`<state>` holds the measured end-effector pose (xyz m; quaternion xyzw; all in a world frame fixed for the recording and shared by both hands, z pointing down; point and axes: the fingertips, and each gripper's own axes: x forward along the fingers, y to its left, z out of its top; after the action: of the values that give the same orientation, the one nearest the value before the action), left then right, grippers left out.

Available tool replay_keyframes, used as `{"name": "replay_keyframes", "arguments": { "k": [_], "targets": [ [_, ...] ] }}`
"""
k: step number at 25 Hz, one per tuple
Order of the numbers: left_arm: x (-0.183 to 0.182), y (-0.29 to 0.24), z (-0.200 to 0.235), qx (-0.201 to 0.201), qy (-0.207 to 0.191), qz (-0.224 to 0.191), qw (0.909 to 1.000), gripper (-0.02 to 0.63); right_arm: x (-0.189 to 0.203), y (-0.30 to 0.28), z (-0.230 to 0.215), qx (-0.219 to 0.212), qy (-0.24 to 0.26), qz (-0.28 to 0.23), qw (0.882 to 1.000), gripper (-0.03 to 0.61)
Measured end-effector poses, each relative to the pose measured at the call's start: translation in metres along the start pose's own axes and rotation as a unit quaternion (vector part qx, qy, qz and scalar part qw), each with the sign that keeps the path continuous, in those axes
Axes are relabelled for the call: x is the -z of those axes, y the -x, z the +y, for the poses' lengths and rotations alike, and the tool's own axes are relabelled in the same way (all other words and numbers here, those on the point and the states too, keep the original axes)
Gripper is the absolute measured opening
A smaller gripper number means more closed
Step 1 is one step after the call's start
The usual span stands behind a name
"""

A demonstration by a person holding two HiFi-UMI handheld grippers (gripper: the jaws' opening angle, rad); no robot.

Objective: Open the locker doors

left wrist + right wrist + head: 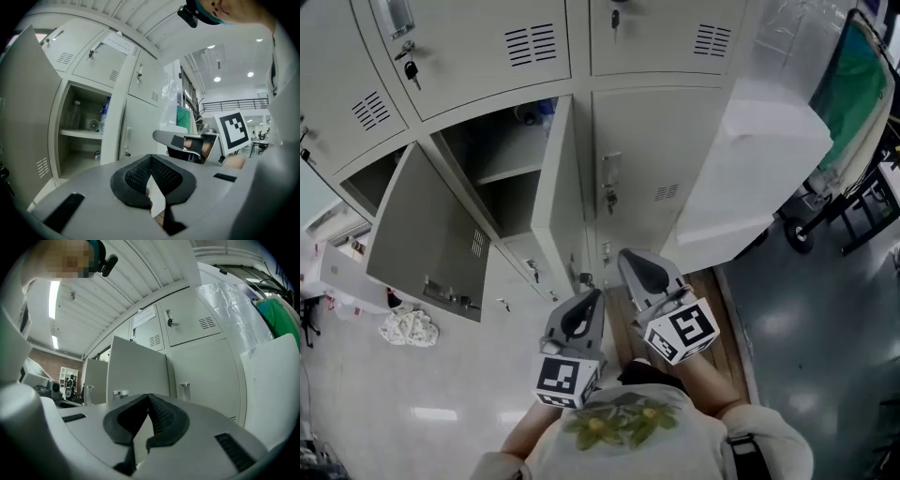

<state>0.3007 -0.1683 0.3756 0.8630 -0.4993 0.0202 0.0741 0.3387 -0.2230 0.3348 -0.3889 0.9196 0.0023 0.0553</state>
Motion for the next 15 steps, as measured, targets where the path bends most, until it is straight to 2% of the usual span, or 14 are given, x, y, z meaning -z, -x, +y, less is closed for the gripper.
{"name": "replay_keyframes", "arguments": {
  "k": [5, 10, 15],
  "targets": [
    [-0.027, -0.029, -0.039, -0.049, 0.013, -0.007, 0.9987, 0.028, -0.035, 0.022, -0.038, -0.039, 0.007, 0.013, 0.999, 0.029],
    [-0.042, -0.049, -0.059, -0.071, 0.0, -0.008, 0.9975, 0.028, -0.042, 0.032, -0.065, -0.045, -0.005, 0.007, 0.999, 0.031],
    [-0.045, -0.056, -0.057, -0.089, -0.001, -0.002, 0.996, 0.028, -0.041, 0.02, -0.073, -0.048, -0.007, 0.01, 0.999, 0.031]
  ]
}}
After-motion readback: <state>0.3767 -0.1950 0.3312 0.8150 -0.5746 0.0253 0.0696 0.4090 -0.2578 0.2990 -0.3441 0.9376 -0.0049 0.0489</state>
